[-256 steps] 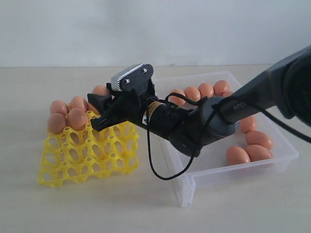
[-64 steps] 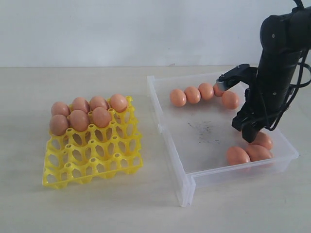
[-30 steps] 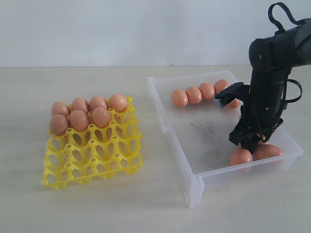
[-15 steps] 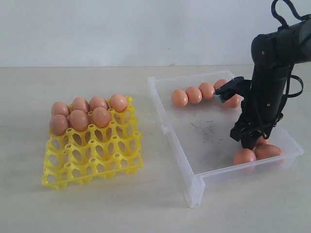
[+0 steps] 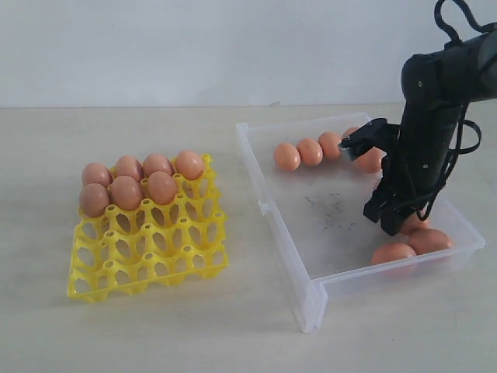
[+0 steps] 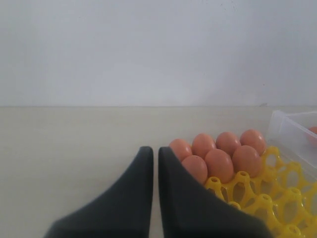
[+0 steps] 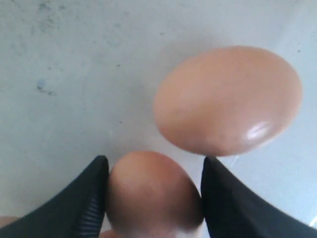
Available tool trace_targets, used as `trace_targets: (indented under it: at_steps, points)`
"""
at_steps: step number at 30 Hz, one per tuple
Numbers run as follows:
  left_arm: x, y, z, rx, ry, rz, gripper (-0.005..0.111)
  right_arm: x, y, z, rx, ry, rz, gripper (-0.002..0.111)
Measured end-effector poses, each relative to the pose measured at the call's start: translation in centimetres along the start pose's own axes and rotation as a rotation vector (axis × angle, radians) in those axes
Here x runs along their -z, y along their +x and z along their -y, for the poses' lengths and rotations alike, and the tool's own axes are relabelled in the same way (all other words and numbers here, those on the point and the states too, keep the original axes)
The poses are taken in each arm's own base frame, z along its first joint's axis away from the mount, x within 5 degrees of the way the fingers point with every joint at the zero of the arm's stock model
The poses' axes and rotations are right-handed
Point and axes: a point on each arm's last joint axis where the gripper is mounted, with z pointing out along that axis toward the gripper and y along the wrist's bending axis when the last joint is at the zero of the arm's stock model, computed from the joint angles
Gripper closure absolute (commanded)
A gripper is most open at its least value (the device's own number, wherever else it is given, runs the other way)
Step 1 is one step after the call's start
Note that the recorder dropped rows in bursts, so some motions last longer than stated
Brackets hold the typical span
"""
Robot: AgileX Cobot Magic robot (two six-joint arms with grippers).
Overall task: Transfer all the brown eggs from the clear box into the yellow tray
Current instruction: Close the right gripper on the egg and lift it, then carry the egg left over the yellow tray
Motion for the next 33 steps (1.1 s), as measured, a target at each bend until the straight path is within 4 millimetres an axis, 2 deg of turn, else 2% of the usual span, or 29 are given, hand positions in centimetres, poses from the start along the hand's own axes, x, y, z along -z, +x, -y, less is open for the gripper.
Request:
trace_targets:
  at_steps: [1,6,11,15,19,23,25,28,31,33]
  points:
    - [0.0,0.0,0.0,0.000,0.000,0.000,0.103,0.0,0.0,0.0,0.000,-0.001,-0.003,0.108]
    - [0.0,0.0,0.0,0.000,0.000,0.000,0.103,0.0,-0.9,-0.1,-0.049,-0.017,0.100,0.109]
    - [0.0,0.0,0.0,0.000,0.000,0.000,0.103,0.3,-2.8,-0.4,-0.210,-0.051,0.375,0.109]
    - [0.0,0.0,0.0,0.000,0.000,0.000,0.103,0.0,-2.9,-0.8,-0.323,-0.025,0.586,0.109]
    - [0.0,0.0,0.0,0.000,0.000,0.000,0.103,-0.5,-2.2,-2.4,-0.337,0.103,0.701,0.109]
    - [0.0,0.0,0.0,0.000,0.000,0.000,0.103,-0.6,-2.5,-5.2,-0.332,0.228,0.821,0.109]
    - [0.0,0.0,0.0,0.000,0.000,0.000,0.103,-0.5,-2.6,-6.7,-0.342,0.236,0.916,0.109]
    - [0.0,0.0,0.0,0.000,0.000,0.000,0.103,0.2,-2.8,-8.5,-0.379,0.150,1.146,0.109]
    - [0.0,0.0,0.0,0.000,0.000,0.000,0.103,1.6,-2.4,-9.9,-0.402,-0.046,1.430,0.109]
    - [0.0,0.0,0.0,0.000,0.000,0.000,0.103,2.8,-2.4,-10.7,-0.372,-0.169,1.560,0.109]
